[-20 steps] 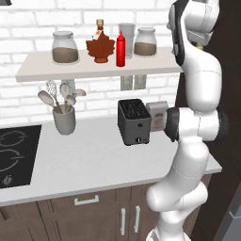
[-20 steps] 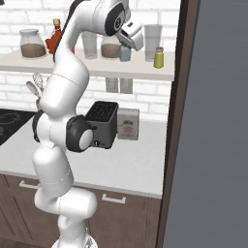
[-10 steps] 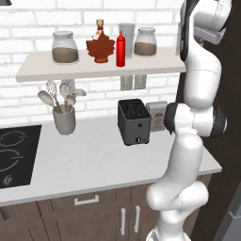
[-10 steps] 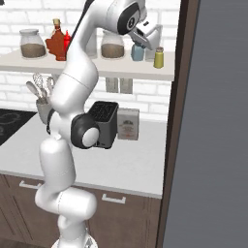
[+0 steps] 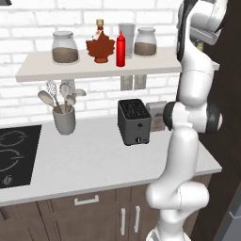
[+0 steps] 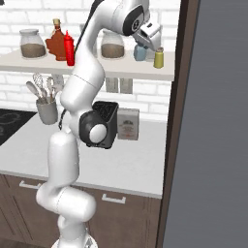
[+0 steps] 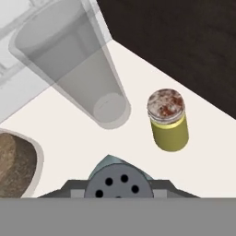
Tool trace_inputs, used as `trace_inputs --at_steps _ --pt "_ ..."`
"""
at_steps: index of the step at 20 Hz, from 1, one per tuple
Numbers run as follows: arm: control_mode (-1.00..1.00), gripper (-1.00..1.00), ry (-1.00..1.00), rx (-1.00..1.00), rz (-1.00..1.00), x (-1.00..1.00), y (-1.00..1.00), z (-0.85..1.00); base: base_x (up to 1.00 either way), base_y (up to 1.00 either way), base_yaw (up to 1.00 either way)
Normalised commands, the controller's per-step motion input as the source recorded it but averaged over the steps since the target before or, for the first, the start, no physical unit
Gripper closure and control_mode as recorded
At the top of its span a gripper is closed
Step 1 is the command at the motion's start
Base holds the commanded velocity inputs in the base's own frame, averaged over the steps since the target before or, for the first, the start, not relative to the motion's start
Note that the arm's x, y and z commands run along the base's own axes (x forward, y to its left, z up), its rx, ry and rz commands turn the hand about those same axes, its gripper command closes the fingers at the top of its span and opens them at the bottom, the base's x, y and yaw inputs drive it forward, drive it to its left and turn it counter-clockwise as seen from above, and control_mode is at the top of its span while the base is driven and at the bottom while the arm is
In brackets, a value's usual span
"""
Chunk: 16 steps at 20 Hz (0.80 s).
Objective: Put the shaker and condiment bottle from the counter next to their counterparts in the cabinet.
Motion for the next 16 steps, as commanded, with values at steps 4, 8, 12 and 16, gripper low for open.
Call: trace_inputs --at_steps 4,8,12,16 --pt "-1.00 1.00 -0.01 -0.03 0.00 0.32 0.00 -0.09 0.00 0.00 0.00" --pt "-1.00 1.00 0.02 0.00 0.00 0.00 -0.04 0.00 0.00 0.00 0.00" --pt "-1.00 1.00 0.15 0.00 0.00 0.04 -0.11 -0.02 0.00 0.00 0.00" --pt "-1.00 1.00 0.07 0.00 0.00 0.01 0.00 0.00 0.00 0.00 0.00"
